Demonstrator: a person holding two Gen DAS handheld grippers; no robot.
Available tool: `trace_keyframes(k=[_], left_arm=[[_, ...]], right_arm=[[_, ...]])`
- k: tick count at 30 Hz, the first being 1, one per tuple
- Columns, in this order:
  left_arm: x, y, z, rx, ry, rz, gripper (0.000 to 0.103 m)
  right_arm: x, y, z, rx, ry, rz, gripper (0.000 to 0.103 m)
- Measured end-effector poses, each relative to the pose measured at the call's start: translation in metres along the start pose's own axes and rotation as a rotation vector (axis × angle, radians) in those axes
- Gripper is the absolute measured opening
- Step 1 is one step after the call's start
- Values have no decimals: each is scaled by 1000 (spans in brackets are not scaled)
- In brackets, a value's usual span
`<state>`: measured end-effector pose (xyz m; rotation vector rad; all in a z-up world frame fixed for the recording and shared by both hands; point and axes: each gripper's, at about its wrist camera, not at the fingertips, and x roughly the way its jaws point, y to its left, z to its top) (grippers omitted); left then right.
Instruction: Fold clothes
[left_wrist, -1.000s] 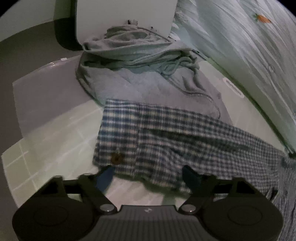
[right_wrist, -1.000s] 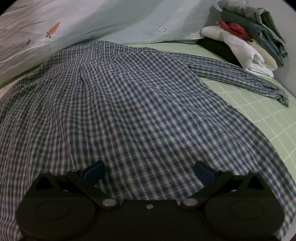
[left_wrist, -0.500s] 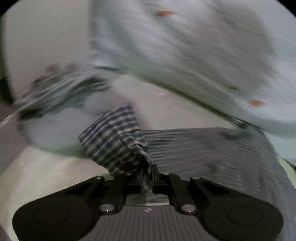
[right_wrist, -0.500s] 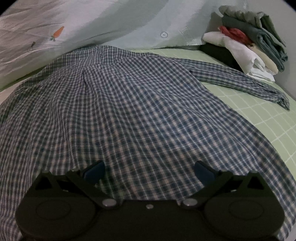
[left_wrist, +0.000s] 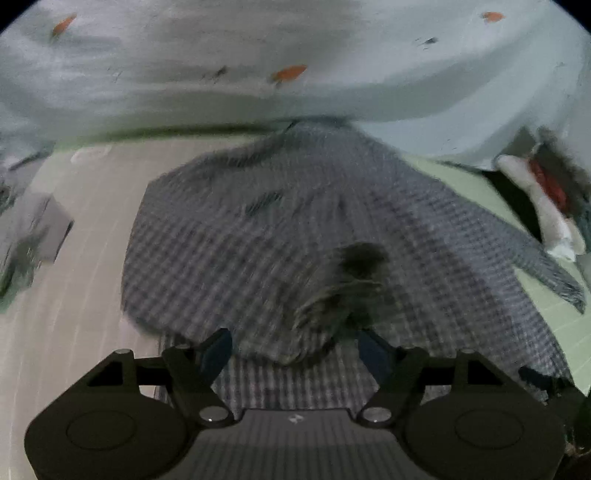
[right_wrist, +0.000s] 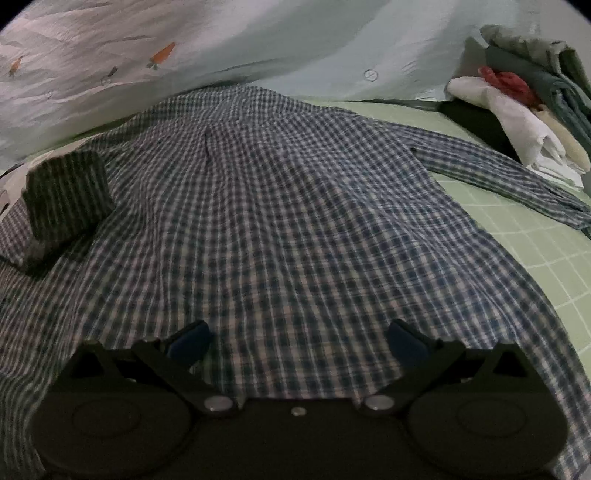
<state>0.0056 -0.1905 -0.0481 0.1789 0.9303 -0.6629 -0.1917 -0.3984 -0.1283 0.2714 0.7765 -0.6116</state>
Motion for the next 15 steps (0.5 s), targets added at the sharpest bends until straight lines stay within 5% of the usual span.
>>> trace_keyframes(k=[9, 15], left_arm=[[-2, 38, -25, -143, 84, 173, 78], [-7, 58, -39, -151, 90, 205, 80]], right_arm=[[-13, 19, 19, 0, -58, -46, 103], [-19, 58, 43, 2, -84, 66, 103]])
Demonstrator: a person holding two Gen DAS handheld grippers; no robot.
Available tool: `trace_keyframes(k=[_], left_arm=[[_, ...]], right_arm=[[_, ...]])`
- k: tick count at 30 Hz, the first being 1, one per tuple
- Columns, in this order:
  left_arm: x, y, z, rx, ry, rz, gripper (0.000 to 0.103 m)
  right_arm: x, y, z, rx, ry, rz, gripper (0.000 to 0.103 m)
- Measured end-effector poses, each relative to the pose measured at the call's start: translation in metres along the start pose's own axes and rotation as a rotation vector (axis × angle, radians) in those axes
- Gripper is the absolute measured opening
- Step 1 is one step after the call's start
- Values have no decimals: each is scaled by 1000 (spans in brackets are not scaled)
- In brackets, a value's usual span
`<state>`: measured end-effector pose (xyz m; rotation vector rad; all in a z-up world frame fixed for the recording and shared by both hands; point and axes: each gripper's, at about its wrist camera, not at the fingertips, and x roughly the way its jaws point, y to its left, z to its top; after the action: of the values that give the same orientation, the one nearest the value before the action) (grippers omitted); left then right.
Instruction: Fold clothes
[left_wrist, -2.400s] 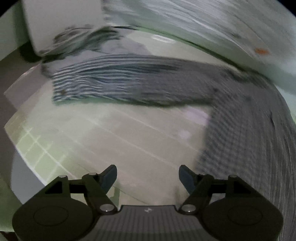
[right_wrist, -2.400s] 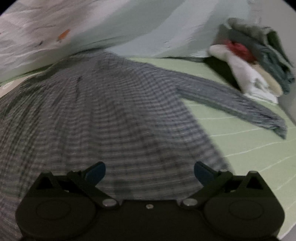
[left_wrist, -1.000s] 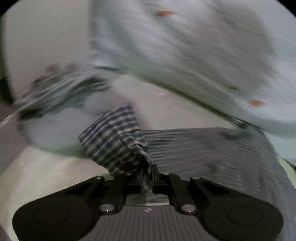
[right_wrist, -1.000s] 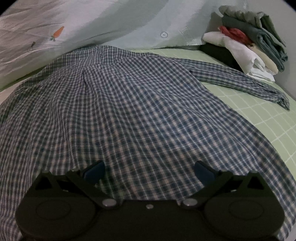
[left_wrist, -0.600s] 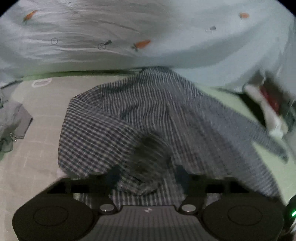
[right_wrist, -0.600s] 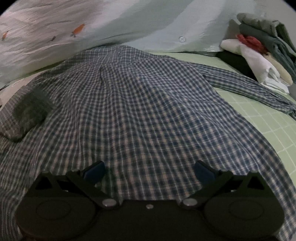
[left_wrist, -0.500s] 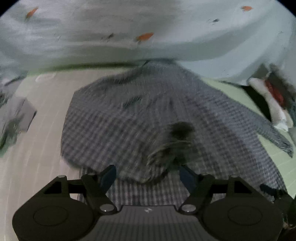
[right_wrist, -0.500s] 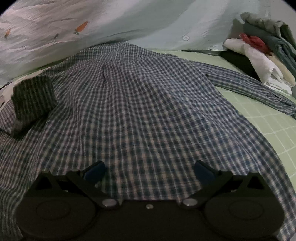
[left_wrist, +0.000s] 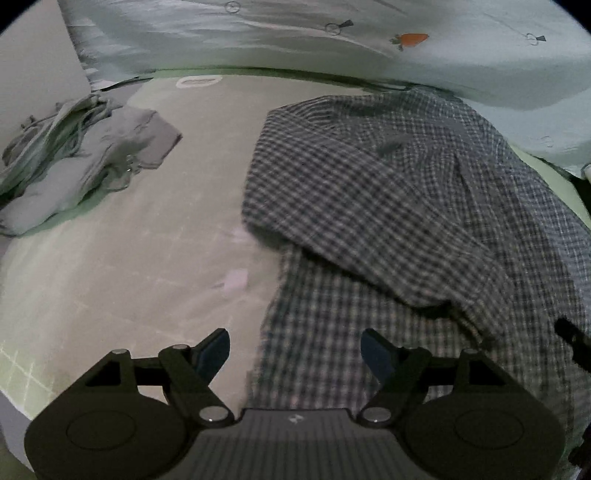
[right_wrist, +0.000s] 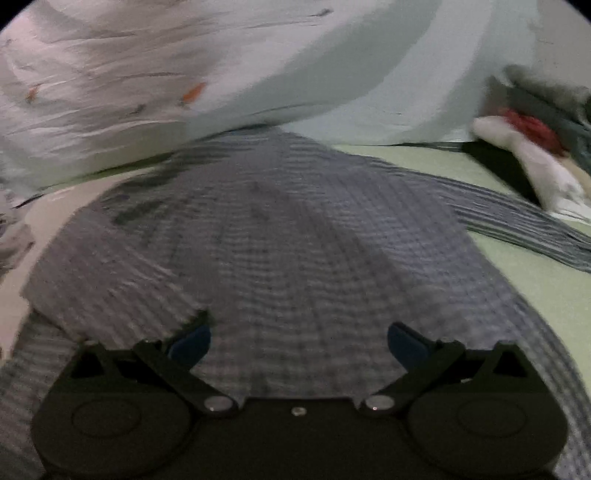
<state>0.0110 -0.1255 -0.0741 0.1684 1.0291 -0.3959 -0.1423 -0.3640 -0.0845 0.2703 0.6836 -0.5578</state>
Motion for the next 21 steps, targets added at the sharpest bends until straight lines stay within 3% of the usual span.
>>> trace_keyframes(k=[2, 3, 7, 12, 14, 16, 18, 21], left_arm=[[1, 5, -2, 11, -3, 16, 80], [2, 7, -4, 17, -2, 20, 80], [10, 15, -7, 27, 23, 5, 80], [22, 15, -9, 57, 57, -21, 80], [27, 13, -10, 76, 68, -29, 80], [29, 10, -12, 94, 75, -34, 80], [30, 8, -13, 106, 76, -30, 80], [29, 6, -11, 95, 68, -15, 80]], right_arm=[[5, 19, 7, -10, 23, 45, 102], [7, 26, 8, -12, 38, 76, 97], [18, 53, 12, 13, 110, 185, 63], [38, 73, 5, 47, 184, 171, 55], [43, 74, 1, 71, 199, 171, 40], [44, 74, 1, 56, 195, 172, 17], [42, 75, 3, 19, 180, 173, 7], [36, 71, 11, -10, 140, 194, 5]])
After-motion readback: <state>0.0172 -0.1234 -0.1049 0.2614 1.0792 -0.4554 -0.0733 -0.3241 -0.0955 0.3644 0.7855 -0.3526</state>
